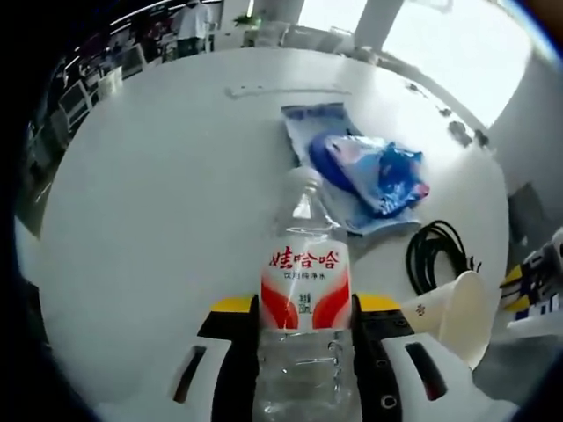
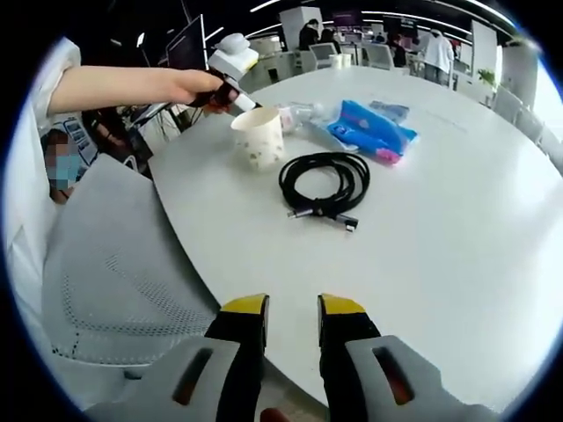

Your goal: Arrange the tabletop items into an orderly group along one side of the table until the central work area is clear of visible clutter.

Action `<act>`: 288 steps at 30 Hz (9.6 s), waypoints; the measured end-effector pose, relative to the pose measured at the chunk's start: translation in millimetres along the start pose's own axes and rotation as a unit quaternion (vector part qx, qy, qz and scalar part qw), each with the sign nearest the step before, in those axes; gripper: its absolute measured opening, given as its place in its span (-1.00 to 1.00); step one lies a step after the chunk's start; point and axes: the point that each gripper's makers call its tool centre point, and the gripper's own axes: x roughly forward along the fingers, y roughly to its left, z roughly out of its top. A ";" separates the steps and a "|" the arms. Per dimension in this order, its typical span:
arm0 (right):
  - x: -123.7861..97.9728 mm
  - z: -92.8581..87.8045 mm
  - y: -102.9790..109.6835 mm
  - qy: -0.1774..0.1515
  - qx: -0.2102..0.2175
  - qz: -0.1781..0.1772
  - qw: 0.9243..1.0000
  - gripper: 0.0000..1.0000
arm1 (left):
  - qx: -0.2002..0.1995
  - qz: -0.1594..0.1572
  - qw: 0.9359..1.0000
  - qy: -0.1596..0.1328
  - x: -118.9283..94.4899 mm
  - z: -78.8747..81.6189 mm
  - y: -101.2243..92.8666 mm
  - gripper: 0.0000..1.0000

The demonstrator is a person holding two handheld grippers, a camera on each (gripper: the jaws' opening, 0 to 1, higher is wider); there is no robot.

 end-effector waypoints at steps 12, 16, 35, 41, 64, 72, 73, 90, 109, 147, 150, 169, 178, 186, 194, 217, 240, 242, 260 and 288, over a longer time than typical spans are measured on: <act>-5.7 -1.6 -7.8 -0.005 0.013 -0.014 1.000 -0.61 | -0.038 0.000 0.998 -0.042 -1.8 8.4 0.9 -0.31; -5.3 -0.6 -9.0 -0.007 0.016 -0.015 1.000 -0.61 | -0.034 0.010 0.998 -0.060 -6.5 16.0 3.7 -0.31; -1.1 16.4 -6.2 -0.019 0.007 -0.009 1.000 -0.60 | -0.022 0.045 0.987 -0.153 -38.9 48.7 15.6 -0.30; -1.0 27.7 -5.4 -0.035 0.013 -0.006 0.999 -0.60 | -0.019 0.063 0.981 -0.183 -54.0 57.3 21.4 -0.30; -5.6 99.2 0.3 -0.146 0.080 0.024 0.986 -0.48 | 0.004 0.067 0.957 -0.284 -107.7 67.0 15.4 -0.28; -11.0 159.0 3.8 -0.227 0.121 0.068 0.964 -0.41 | 0.017 0.059 0.951 -0.304 -115.4 66.4 5.8 -0.28; -10.4 166.1 4.6 -0.230 0.120 0.072 0.963 -0.40 | 0.020 0.059 0.950 -0.305 -116.1 66.0 4.6 -0.28; 10.9 293.7 36.2 -0.287 0.115 0.169 0.936 -0.21 | 0.030 0.041 0.946 -0.322 -124.4 60.4 -11.4 -0.28; 37.7 330.3 44.0 -0.283 0.159 0.202 0.924 -0.10 | 0.058 -0.007 0.940 -0.337 -129.8 57.6 -37.8 -0.27; 33.3 353.0 71.7 -0.320 0.062 0.214 0.921 -0.61 | 0.087 -0.020 0.944 -0.318 -132.0 45.1 -56.5 -0.26; 31.8 356.8 79.2 -0.325 0.034 0.214 0.921 -0.62 | 0.085 -0.008 0.945 -0.317 -133.9 45.1 -53.4 -0.26; 37.8 354.4 117.7 -0.302 -0.131 0.243 0.912 -0.63 | 0.026 0.053 0.955 -0.292 -129.3 29.3 -37.1 -0.26; 44.1 358.7 117.1 -0.300 -0.140 0.255 0.908 -0.63 | 0.015 0.070 0.954 -0.290 -125.3 33.0 -27.5 -0.25; 55.5 364.0 114.9 -0.299 -0.167 0.271 0.900 -0.63 | 0.003 0.082 0.955 -0.287 -118.3 38.2 -14.4 -0.25; 66.9 372.1 100.2 -0.296 -0.177 0.273 0.898 -0.63 | -0.002 0.082 0.956 -0.283 -105.9 50.6 -4.7 -0.25; 99.2 387.7 73.5 -0.303 -0.215 0.280 0.885 -0.62 | -0.028 0.092 0.955 -0.280 -65.8 78.2 25.2 -0.25; 131.3 390.4 48.2 -0.309 -0.223 0.290 0.878 -0.61 | -0.040 0.109 0.957 -0.265 -31.5 87.8 48.6 -0.25; 132.4 391.0 48.0 -0.310 -0.223 0.290 0.878 -0.61 | -0.041 0.111 0.956 -0.267 -30.1 88.8 50.5 -0.25; 148.3 391.3 43.2 -0.304 -0.246 0.292 0.873 -0.61 | -0.047 0.123 0.952 -0.276 -18.5 89.7 62.5 -0.26; 145.2 382.4 38.3 -0.327 -0.265 0.313 0.851 -0.62 | -0.029 0.168 0.930 -0.326 -16.6 93.3 60.9 -0.25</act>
